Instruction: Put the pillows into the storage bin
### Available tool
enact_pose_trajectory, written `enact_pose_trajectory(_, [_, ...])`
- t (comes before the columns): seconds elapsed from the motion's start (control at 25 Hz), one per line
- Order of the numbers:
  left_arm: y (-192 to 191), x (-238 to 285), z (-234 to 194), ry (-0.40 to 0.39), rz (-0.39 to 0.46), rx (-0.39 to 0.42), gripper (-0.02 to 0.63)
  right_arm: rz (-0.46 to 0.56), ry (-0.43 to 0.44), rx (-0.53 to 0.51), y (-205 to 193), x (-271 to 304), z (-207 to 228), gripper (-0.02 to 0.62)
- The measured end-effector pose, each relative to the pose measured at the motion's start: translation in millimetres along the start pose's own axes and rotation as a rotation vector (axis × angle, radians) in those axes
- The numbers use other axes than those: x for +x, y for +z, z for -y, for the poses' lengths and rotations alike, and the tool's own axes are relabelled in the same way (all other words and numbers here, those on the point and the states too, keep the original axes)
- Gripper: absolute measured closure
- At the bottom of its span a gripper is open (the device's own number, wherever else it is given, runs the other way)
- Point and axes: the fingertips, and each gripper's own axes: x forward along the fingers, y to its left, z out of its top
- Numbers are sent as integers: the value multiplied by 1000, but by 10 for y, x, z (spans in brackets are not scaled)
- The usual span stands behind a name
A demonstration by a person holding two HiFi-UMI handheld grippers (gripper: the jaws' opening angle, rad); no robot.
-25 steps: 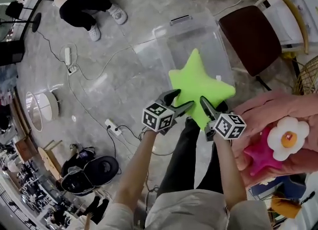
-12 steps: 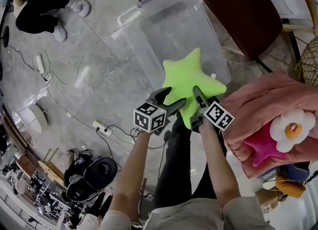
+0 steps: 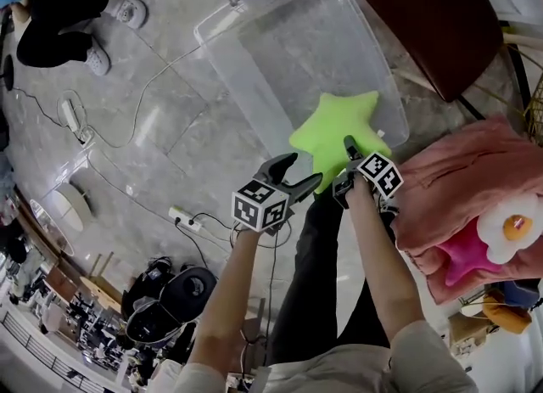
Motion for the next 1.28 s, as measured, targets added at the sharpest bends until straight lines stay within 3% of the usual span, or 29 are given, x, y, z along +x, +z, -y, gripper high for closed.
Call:
enact_pose_trajectory(0.24, [-146,30,53,-38,-39,22,267,-65,-14,36,-202,275,9,215])
enact_pose_trajectory(0.36, [-174,109,87,-51,-46,32,267,-91,-25,53,-283,370,42,260])
enact_pose_trajectory(0.6, [-341,132,189,-73,-74,31,267,-105,-11,17,-435,283,44,279])
enact_pose_trajectory(0.72, [-324,123,244,-69,-69,46,267,-89,37,-7,-373,154,-51,278])
enact_pose_trajectory(1.08, [46,-38,492,-52,14,101,267,-33,229,-224,-136,-469,-691,276])
enact_pose_trajectory(1.28, [225,-188,631,-25,73,116,267,13,360,-405,-37,-997,-1159,276])
